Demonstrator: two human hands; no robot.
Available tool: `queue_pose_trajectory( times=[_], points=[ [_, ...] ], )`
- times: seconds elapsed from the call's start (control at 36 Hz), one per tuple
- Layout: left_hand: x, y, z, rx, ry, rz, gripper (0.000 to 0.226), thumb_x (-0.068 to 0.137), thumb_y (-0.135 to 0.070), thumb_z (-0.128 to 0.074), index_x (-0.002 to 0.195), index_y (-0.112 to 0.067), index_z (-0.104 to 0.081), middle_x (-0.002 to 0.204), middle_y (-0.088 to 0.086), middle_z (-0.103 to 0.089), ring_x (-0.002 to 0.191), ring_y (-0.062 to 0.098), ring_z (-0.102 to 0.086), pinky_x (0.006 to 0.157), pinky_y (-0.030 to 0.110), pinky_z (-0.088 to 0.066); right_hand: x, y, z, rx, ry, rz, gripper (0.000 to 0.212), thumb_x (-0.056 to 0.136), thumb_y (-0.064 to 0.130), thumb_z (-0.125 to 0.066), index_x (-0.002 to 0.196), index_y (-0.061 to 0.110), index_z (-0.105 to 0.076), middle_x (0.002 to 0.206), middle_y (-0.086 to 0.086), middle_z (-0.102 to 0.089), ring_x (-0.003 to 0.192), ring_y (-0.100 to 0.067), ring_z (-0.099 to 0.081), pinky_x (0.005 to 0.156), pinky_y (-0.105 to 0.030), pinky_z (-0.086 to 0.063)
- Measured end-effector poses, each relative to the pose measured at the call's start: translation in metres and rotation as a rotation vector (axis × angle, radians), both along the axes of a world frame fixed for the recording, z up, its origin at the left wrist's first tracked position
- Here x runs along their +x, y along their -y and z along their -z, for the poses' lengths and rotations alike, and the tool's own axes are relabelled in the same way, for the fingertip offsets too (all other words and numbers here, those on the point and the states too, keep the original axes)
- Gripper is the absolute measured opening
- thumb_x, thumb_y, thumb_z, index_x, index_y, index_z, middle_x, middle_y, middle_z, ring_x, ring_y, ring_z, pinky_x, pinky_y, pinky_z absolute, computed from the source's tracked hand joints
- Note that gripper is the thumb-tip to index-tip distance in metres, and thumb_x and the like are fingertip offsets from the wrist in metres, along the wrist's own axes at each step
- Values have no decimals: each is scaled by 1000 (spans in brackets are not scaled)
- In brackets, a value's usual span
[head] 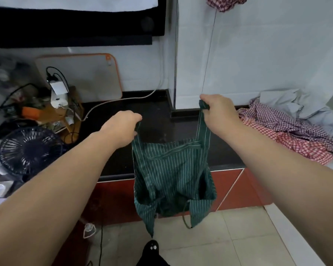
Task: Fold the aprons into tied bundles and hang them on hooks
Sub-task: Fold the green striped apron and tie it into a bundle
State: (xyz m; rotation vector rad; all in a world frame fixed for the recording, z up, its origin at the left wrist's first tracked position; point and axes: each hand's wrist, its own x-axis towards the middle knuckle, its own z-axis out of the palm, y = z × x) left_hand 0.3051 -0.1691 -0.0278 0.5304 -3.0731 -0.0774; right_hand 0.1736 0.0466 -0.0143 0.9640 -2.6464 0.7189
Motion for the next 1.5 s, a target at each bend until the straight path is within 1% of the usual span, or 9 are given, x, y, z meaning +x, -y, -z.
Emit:
queue_pose_trajectory(
  times=[0.17, 0.33, 0.47, 0.61, 0.75, 0.94, 1.14, 1.33, 1.5],
  points=[
    [-3, 23, -23, -363, -39, -171, 25, 93, -2, -52, 118, -7, -55, 119, 18, -38, 109, 37, -45, 73, 42, -44, -17, 29, -4, 329, -205, 155, 10, 97, 6, -47, 96, 1, -56, 83, -10, -43, 80, -32, -55, 62, -34, -33],
    [-28, 70, -27, -224, -332, -271, 19, 94, 2, -43, 112, -6, -44, 104, 25, -49, 76, 44, -53, 59, 42, -35, -46, 78, -18, -108, 95, 132, 29, 102, 24, -36, 107, -2, -50, 86, -9, -48, 79, -28, -48, 63, -34, -35],
    [-61, 118, -37, 304, -563, -339, 9, 97, -12, -44, 93, -5, -48, 84, 20, -59, 87, 43, -63, 76, 50, -52, -65, 143, -26, -531, 512, 29, 8, 101, 16, -40, 103, 9, -37, 101, -8, -47, 87, -24, -52, 76, -47, -57],
    [-101, 172, -39, 887, -853, -368, 14, 102, -18, -36, 93, -21, -45, 96, 5, -62, 92, 24, -61, 85, 41, -53, -90, 206, -15, -374, 288, -97, 17, 103, 22, -36, 101, 6, -40, 85, -6, -46, 78, -21, -45, 67, -31, -38],
    [-130, 219, -33, 641, -727, -249, 20, 103, -16, -37, 116, -15, -52, 97, 2, -53, 83, 18, -49, 66, 28, -41, -117, 261, -14, -355, 187, -183, 21, 101, 19, -42, 107, 1, -50, 84, -3, -51, 78, -20, -46, 62, -27, -29],
    [-166, 279, -43, 624, -754, -162, 28, 103, -16, -38, 126, -12, -52, 108, 2, -54, 101, 21, -54, 88, 30, -46, -161, 326, -24, -368, 18, -211, 18, 98, 10, -46, 102, -5, -55, 92, -8, -52, 82, -17, -44, 65, -19, -27],
    [-205, 326, -67, 467, -846, -152, 34, 102, -15, -40, 134, -14, -51, 130, 7, -54, 114, 20, -52, 80, 17, -35, -193, 368, -50, -417, -26, -143, 23, 100, 15, -42, 112, -2, -52, 101, -7, -52, 90, -21, -47, 67, -21, -27],
    [-214, 331, -18, 636, -266, -159, 95, 96, -15, -56, 149, -27, 22, 153, 4, -35, 121, 25, -55, 85, 26, -48, -222, 368, -14, -49, 375, -122, 79, 97, 3, -41, 151, 25, 12, 153, -8, -29, 64, -11, -49, 47, -17, -35],
    [-201, 317, 49, 725, -123, -209, 62, 93, -18, -60, 148, -12, -33, 120, 3, -63, 116, 21, -57, 104, 29, -39, -223, 351, 36, 179, 456, -74, 50, 100, 11, -35, 149, 12, -23, 150, -8, -35, 132, -24, -39, 100, -21, -31]
  ],
)
